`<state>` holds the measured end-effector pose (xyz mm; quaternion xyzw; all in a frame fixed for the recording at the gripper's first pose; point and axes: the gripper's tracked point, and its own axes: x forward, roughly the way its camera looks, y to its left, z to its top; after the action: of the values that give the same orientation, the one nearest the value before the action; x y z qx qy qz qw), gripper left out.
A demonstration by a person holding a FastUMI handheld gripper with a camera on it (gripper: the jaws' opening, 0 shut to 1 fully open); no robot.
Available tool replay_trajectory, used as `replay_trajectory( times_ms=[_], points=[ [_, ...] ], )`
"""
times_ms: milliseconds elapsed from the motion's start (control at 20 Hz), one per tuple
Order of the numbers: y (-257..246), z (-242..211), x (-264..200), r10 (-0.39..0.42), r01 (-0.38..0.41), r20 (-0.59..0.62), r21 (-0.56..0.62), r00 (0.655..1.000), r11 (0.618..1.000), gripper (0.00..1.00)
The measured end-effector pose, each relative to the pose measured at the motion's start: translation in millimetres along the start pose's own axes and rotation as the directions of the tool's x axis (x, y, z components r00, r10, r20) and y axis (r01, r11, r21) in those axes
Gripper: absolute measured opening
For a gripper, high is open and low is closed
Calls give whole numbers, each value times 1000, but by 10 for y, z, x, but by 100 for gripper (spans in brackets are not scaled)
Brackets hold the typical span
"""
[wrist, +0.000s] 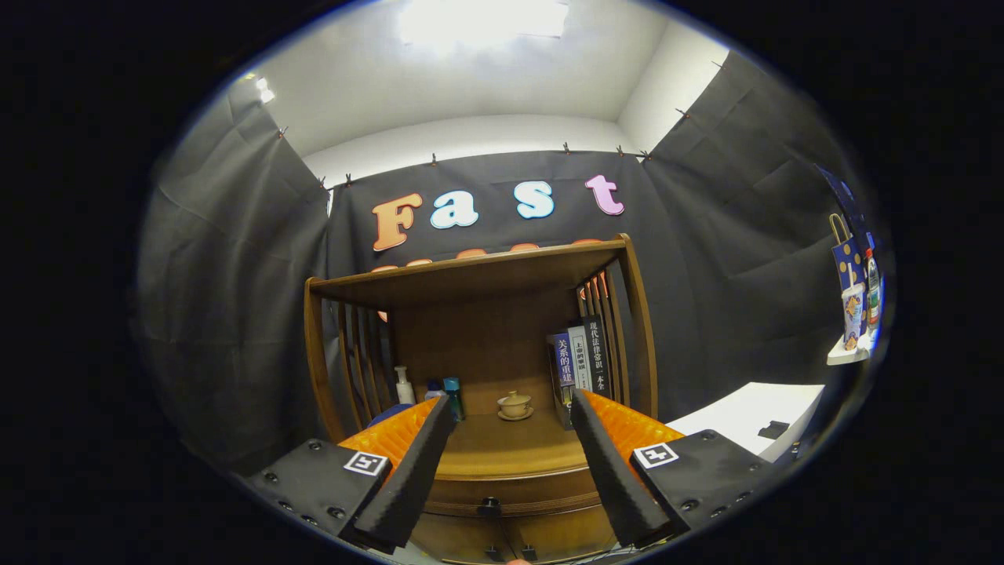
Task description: Pull open the drawer, take out the items inside it, and place them on the countertop above the cabinet.
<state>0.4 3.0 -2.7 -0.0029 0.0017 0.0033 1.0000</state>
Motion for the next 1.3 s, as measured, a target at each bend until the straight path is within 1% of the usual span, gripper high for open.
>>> replay_trajectory(
  times_ms=[450, 600, 750, 900, 1000, 1150, 1300],
  points=[
    [19, -58, 24, -2, 2, 2, -4, 1000, 1000, 98],
    [29, -120, 191, -10, 9, 46, 6, 999, 1000, 98],
    [36, -466, 439, -9, 8, 27, 17, 1000, 1000, 98],
    [139, -924, 623, 43, -41, -28, 67, 999, 997, 98],
    [192, -1308, 732, 78, -71, -76, 87, 994, 994, 98],
    [263, -1819, 844, 99, -91, -134, 67, 986, 994, 98],
    [339, -2164, 897, 113, -108, -180, 37, 977, 993, 98]
  ],
)
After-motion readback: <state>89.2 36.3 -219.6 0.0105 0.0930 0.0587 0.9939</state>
